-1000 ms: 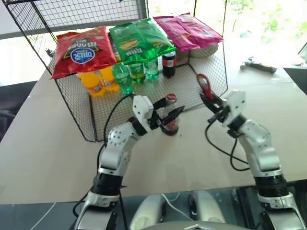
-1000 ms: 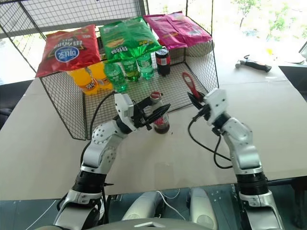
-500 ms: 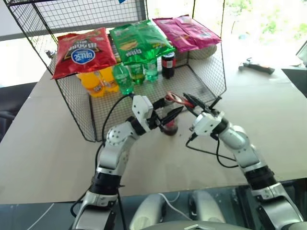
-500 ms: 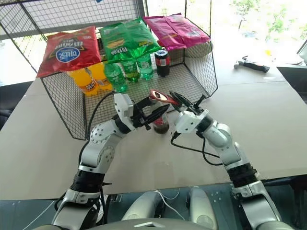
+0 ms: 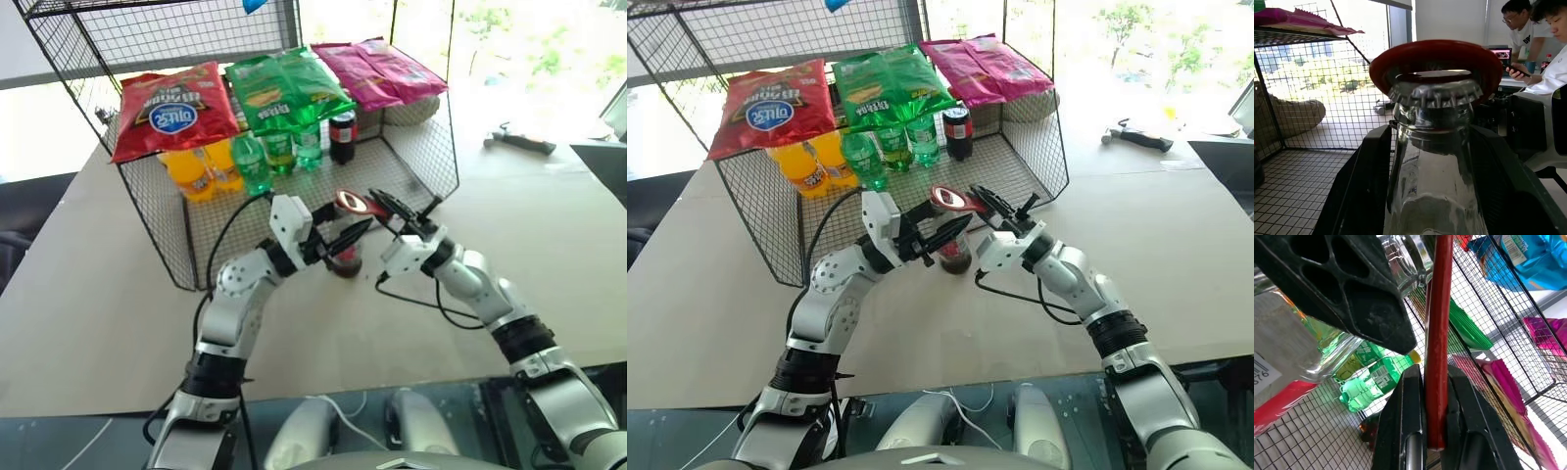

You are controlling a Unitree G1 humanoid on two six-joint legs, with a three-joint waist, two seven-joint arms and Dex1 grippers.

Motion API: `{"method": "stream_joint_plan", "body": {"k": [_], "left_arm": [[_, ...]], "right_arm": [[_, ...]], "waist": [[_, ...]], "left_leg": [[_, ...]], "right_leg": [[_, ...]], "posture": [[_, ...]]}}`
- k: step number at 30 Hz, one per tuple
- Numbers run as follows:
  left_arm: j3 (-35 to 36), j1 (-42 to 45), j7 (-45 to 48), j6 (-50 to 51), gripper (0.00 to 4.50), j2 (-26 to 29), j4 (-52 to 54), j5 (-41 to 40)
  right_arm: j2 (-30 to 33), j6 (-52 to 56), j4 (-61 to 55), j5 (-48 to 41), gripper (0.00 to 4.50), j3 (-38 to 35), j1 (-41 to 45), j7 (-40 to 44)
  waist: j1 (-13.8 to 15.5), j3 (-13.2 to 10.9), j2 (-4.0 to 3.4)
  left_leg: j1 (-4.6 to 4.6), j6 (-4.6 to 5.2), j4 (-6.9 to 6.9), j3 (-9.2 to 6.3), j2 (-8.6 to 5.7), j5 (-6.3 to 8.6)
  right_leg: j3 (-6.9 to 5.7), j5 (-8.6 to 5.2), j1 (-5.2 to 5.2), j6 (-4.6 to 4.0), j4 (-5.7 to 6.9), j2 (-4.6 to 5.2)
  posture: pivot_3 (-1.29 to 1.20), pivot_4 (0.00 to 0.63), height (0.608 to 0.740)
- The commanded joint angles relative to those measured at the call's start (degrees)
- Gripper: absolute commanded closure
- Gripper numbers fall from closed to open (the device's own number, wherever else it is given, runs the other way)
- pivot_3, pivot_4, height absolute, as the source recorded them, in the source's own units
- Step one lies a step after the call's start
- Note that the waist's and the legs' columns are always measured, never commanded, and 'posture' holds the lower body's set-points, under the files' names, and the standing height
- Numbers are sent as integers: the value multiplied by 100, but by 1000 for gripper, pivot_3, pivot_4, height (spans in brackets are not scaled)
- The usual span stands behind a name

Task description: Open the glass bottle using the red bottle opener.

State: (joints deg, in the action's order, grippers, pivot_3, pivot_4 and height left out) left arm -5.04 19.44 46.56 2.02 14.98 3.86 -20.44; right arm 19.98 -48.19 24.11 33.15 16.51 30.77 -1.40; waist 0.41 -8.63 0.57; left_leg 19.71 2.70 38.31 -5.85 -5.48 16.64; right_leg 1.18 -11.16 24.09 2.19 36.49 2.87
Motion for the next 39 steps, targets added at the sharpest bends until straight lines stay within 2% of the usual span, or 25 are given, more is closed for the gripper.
{"method": "stream_joint_plan", "body": {"k": [1, 8, 16, 22, 30, 39], "left_arm": [[-161, 2, 20, 65, 2676, -8, -29, 87], [-200, 48, 27, -14, 2676, -61, -157, 137], [-170, 63, 24, -21, 2676, -58, -181, 117], [-164, 51, 14, -3, 2676, -65, -184, 116], [-169, 33, 21, 6, 2676, -88, -201, 116], [-184, 8, 18, 26, 2676, -91, -197, 104]], "right_arm": [[-54, -365, 159, 36, 4500, 440, -96, 203], [-133, -250, 658, 245, 4500, 701, 137, 348], [-229, -345, 997, 437, 4500, 765, 264, 98], [169, -536, 676, 583, 4500, 622, 488, 67], [917, -599, 348, 1482, 4500, 512, 1216, -527], [1216, -583, 123, 1643, 4500, 496, 1400, -781]], "waist": [[-1, 0, 0], [-27, 3, 2], [-109, 9, 4], [-105, 9, 4], [-90, 8, 4], [-51, 6, 4]], "left_leg": [[-1, 0, 0, 0, 1, 0], [-5, 0, 1, 1, 3, 0], [-30, 1, 0, -1, 7, 1], [-30, 1, 0, -1, 7, 1], [-17, 1, -5, -13, 6, 1], [2, 1, -5, -25, 6, 1]], "right_leg": [[2, 0, -1, 0, -1, -4], [11, 0, -6, 0, -2, -8], [14, 0, -35, 0, -7, -8], [14, 0, -36, 0, -8, -11], [9, 0, -33, 0, -25, -9], [1, 1, -31, 0, -50, -4]], "posture": [[0, 150, 735], [0, 150, 735], [0, 150, 735], [0, 150, 735], [0, 150, 735], [0, 150, 735]]}}
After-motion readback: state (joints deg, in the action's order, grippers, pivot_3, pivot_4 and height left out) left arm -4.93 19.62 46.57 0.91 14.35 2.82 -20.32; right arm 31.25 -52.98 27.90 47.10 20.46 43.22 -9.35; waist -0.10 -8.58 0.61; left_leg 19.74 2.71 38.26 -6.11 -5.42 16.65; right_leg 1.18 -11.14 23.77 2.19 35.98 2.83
